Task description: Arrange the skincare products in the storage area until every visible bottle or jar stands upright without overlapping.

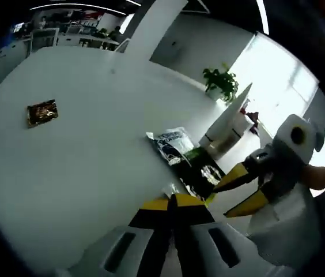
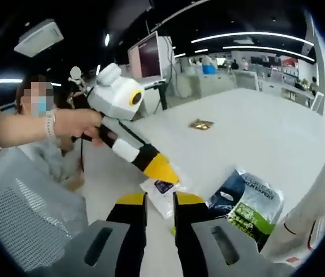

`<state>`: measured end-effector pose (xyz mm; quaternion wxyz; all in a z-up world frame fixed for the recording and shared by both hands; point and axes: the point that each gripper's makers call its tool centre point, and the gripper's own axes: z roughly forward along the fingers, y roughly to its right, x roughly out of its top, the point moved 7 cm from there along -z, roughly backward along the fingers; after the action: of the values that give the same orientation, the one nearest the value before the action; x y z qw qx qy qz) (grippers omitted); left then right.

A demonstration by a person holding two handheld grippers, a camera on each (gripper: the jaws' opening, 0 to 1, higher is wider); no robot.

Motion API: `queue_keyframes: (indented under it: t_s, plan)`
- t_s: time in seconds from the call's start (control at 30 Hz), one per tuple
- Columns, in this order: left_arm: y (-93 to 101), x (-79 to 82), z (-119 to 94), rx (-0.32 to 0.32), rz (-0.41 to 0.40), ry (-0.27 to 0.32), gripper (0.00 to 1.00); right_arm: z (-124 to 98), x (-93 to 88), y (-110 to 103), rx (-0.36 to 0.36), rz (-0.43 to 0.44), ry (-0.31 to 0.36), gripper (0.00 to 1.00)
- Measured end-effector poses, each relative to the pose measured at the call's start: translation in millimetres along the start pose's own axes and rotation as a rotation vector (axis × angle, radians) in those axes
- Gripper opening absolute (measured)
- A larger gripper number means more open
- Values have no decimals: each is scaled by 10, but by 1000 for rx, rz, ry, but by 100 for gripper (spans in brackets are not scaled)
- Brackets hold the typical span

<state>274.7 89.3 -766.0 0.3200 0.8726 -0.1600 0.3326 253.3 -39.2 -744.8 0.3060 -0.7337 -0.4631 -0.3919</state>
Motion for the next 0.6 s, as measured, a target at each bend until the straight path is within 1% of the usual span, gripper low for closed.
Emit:
queue_keyframes:
  t_s: [0.03,0.1,0.13,0.17,0.23,0.27,0.3,0.33,0.43,0.5,0.6]
  plan:
    - [-5,4,3,5,1,2,4,26,0,0,-3,-12,-4,18]
    - [-32,6,13,46,44,-12,4,97,-21,8,-19,-61,-29,18]
    - [31,-19,44,58,56,-19,4,122,-22,23,-35,-87,-29,18]
    - [52,-33,59,55,64,-28,4,158,-30,39,-53,-114,-30,18]
    - [2,-38,60,56,102,-38,4,208,-59,38,-45,-113,-49,17]
    - [-41,-22,62,61,141,-43,4,230,-81,39,-39,-109,-65,18]
    - [-51,-26,66,71,134,-51,4,262,-110,39,-38,-104,-82,19]
    - [-43,-25,77,76,135,-54,4,283,-122,35,-41,-116,-83,20]
    - [-29,-25,85,81,150,-56,4,316,-148,32,-65,-169,-101,20]
    - [-49,-16,90,96,168,-54,4,334,-148,34,-67,-165,-101,19]
    - [-14,-21,97,113,181,-55,4,369,-132,63,-81,-154,-98,19]
